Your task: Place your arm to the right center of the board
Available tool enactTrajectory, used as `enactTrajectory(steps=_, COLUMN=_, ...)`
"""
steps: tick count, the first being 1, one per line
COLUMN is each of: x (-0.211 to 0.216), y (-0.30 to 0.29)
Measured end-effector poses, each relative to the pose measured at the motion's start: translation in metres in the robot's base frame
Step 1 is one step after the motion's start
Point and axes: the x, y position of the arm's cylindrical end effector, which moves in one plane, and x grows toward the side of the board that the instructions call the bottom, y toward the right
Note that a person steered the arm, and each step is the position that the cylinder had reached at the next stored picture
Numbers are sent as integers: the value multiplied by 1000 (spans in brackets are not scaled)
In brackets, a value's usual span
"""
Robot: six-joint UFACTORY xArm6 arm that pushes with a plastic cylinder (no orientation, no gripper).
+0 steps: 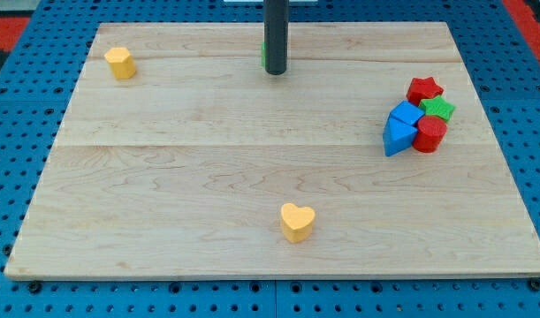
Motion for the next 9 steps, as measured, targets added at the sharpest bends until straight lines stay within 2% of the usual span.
enactTrajectory(steps=2, x=89, y=30)
enactTrajectory(steps=3, x=95, y=30)
enactTrajectory(steps=4, x=114, y=57)
enactTrajectory(steps=6, x=183, y=71)
enactTrajectory(steps=7, x=234, y=74)
enactTrajectory(steps=8, x=251, y=144)
enactTrajectory(steps=9, x=251, y=244)
